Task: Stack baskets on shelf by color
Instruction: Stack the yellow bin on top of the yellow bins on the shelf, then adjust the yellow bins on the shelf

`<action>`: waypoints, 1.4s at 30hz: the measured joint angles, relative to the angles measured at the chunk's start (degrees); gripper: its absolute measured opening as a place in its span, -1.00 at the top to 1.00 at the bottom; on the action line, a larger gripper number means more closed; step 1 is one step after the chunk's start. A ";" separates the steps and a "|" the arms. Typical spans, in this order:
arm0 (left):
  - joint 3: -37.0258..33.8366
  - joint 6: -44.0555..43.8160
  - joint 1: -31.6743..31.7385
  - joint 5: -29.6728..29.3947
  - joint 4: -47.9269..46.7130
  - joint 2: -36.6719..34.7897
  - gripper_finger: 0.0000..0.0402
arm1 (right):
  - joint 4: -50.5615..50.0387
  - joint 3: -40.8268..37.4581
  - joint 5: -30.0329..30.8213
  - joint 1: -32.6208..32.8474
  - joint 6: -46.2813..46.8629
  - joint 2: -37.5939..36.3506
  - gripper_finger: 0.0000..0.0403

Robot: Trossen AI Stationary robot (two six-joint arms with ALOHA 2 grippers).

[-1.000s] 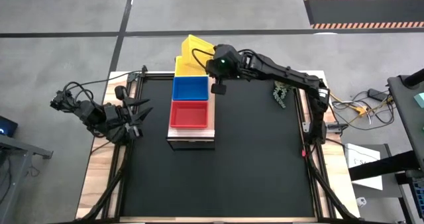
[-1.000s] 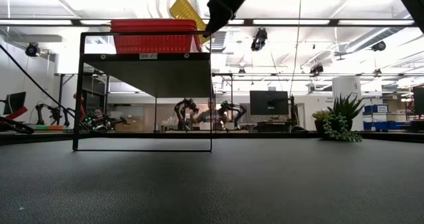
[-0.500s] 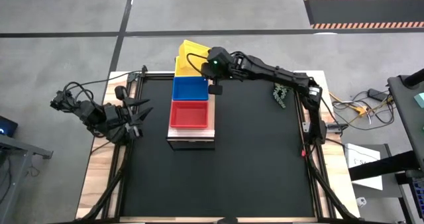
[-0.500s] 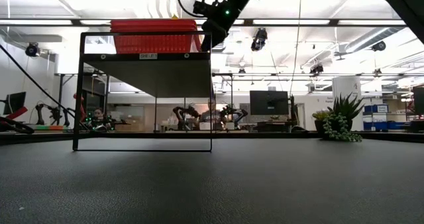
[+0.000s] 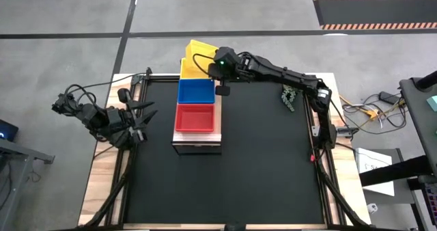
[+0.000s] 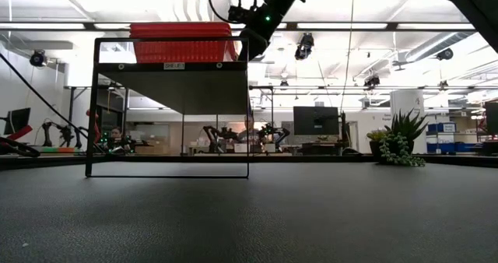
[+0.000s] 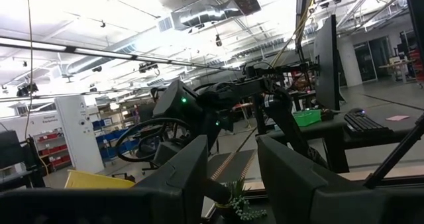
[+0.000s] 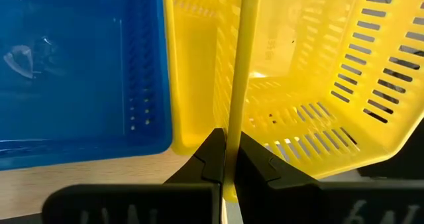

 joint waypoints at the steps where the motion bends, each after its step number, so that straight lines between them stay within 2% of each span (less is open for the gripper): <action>1: 0.00 0.02 0.00 0.00 -0.01 0.01 0.41 | 0.00 0.00 -0.02 0.00 -0.21 0.00 0.94; 6: 0.00 0.04 0.00 0.00 -0.01 -0.01 0.41 | 0.00 0.00 -0.33 -0.02 0.46 0.00 0.90; 18: 0.00 0.07 0.01 0.00 -0.01 0.01 0.41 | 0.00 0.00 -0.36 -0.02 1.84 0.00 0.56; 26: 0.00 0.07 0.01 0.00 0.01 0.01 0.41 | 0.00 0.33 0.10 0.02 1.46 -0.24 0.46; 32: 0.00 0.41 0.00 0.00 -0.01 0.01 0.41 | -0.82 2.20 2.00 -0.30 1.38 -1.60 0.54; 39: -0.02 0.46 -0.01 -0.02 0.01 0.01 0.41 | -6.33 1.91 2.89 -3.79 3.38 -1.49 0.80; 42: -0.02 0.46 -0.01 -0.02 0.01 -0.01 0.41 | -7.08 0.25 0.98 -5.44 5.35 -1.46 0.91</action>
